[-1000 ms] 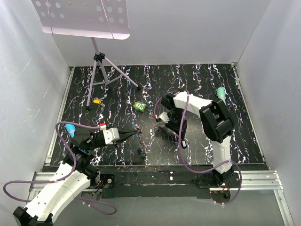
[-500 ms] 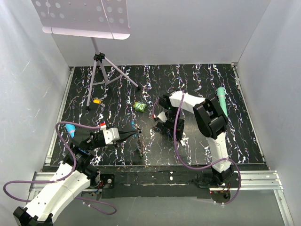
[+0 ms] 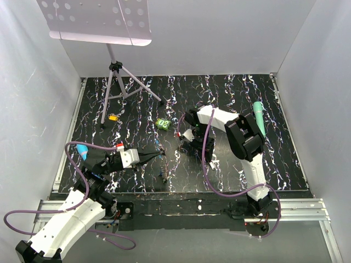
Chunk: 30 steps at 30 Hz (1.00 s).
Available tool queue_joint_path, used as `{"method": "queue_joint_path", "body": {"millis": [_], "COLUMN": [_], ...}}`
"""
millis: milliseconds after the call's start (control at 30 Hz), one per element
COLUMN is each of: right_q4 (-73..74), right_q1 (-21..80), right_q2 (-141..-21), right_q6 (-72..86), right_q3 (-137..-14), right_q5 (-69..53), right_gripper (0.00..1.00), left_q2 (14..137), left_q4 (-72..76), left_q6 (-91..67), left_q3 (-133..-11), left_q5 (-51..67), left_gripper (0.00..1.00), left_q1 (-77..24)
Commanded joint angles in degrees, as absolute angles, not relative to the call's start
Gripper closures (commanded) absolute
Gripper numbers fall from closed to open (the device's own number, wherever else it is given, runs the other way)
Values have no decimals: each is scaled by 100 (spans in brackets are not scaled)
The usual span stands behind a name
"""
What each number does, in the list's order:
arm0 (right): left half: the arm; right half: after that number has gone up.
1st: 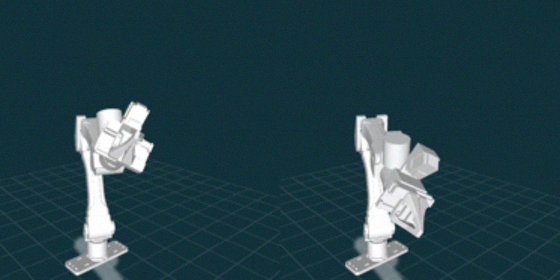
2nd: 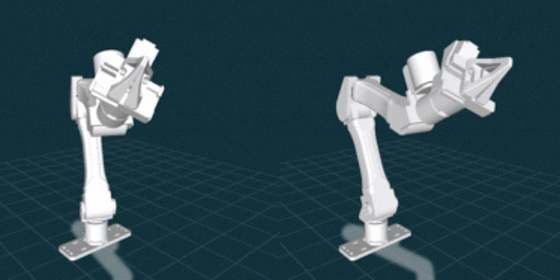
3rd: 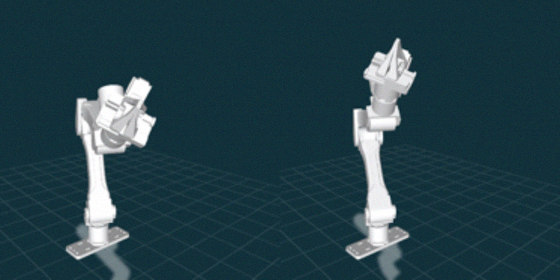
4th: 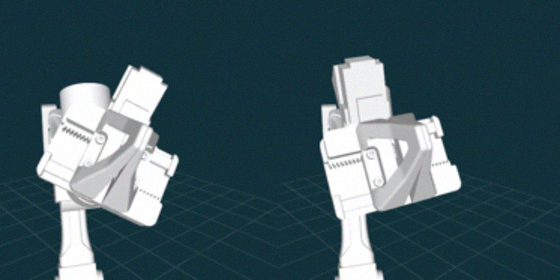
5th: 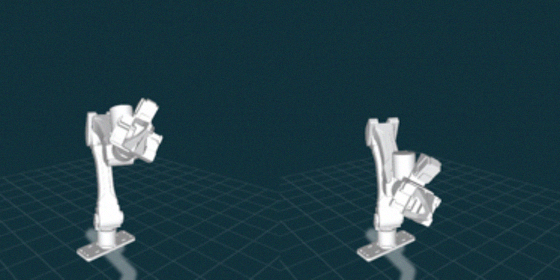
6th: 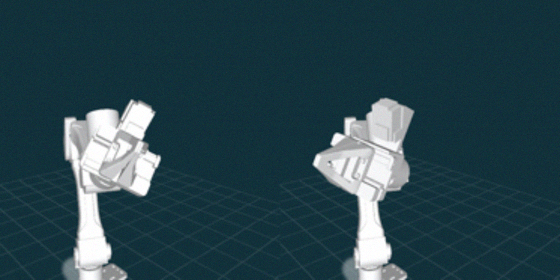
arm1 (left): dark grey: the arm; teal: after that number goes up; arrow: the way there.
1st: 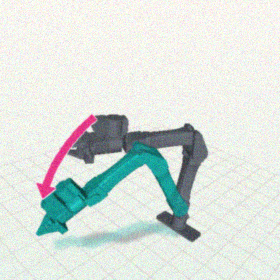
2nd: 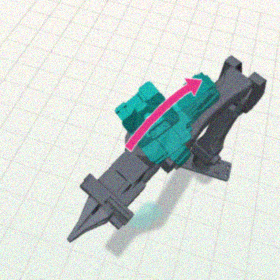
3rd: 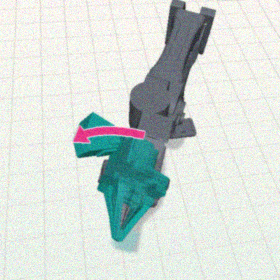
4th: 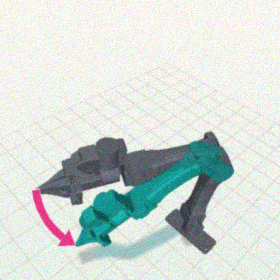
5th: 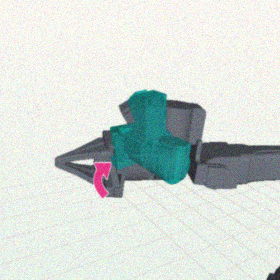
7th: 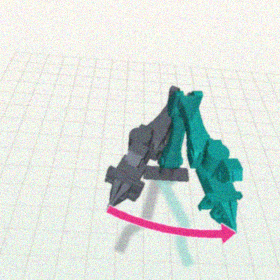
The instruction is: Put the keys on the keyring
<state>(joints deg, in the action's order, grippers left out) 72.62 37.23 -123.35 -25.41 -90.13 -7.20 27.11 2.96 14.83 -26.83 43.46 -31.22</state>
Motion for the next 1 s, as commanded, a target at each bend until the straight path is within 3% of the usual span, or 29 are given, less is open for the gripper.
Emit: {"method": "queue_joint_path", "body": {"millis": [0, 100, 133, 167, 467, 733, 967], "right_q4": [7479, 7479, 7540, 7541, 7523, 7436, 7357], "right_q1": [3709, 3709, 3700, 3709, 3709, 3674, 3490], "right_q2": [-12401, -12393, -12393, -12393, -12270, -12164, -11893], "right_q6": [-2487, -2487, -2461, -2461, -2400, -2285, -2118], "right_q3": [-9229, -9246, -9246, -9237, -9264, -9351, -9431], "right_q5": [-721, -721, -843, -844, -932, -923, -1072], "right_gripper": [99, 99, 83, 82, 74, 60, 56], "left_q2": [2663, 2663, 2663, 2654, 2654, 2637, 2610], "left_q4": [369, 360, 360, 369, 352, 343, 351], "left_q6": [1547, 1547, 1547, 1547, 1556, 1556, 1547], "left_q3": [-2883, -2883, -2874, -2883, -2883, -2883, -2874], "left_q5": [4280, 4280, 4280, 4272, 4271, 4263, 4254], "left_gripper": [100, 100, 100, 100, 100, 100, 100], "left_q1": [-3085, -3085, -3076, -3076, -3085, -3085, -3085]}}
